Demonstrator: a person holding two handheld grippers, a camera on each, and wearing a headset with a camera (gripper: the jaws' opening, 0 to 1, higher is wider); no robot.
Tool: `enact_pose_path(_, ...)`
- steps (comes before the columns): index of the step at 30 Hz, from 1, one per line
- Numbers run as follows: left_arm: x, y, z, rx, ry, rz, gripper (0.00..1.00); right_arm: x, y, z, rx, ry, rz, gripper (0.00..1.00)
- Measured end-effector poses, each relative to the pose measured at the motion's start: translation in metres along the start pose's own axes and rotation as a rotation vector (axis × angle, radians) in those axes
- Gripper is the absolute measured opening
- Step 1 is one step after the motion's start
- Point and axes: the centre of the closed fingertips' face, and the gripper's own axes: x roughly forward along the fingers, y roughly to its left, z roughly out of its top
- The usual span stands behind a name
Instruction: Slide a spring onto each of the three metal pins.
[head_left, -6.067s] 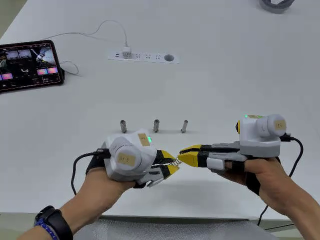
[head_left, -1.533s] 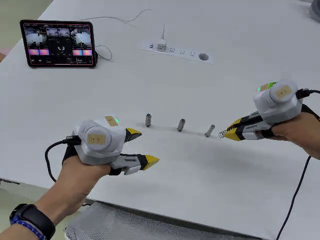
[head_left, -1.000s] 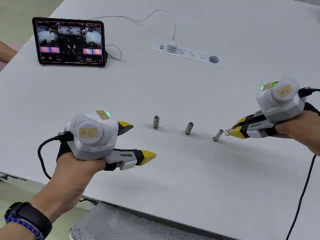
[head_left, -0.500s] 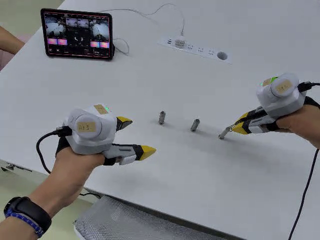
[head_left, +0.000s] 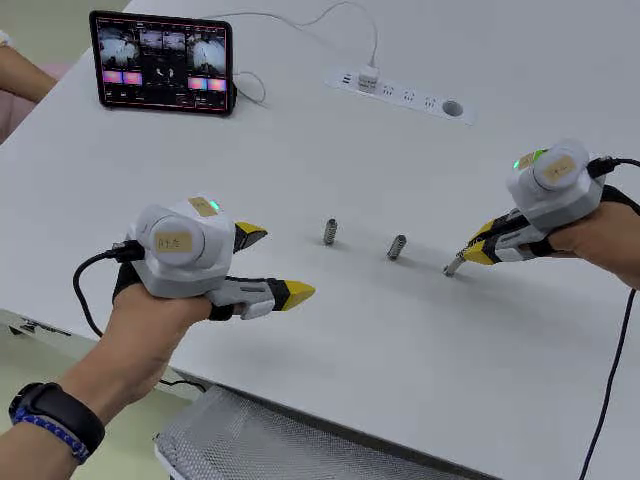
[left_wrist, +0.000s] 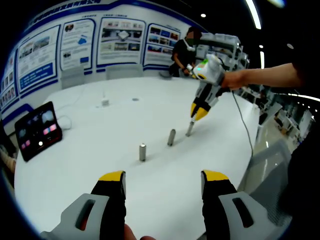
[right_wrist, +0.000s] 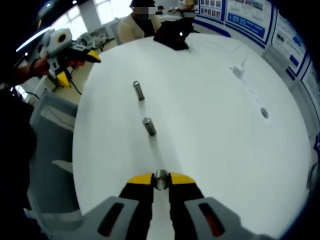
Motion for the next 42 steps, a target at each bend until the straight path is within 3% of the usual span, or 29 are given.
enact_pose_path(23,-0.007,0.009,-0.005,-0.007,0.005,0.024,0.62,0.025,-0.001,-0.009,-0.053,0.064,0.021,0.13)
enact_pose_path(42,-0.011,0.014,-0.006,-0.016,0.006,0.038,0.63,0.044,0.000,-0.019,-0.029,0.076,0.020,0.14)
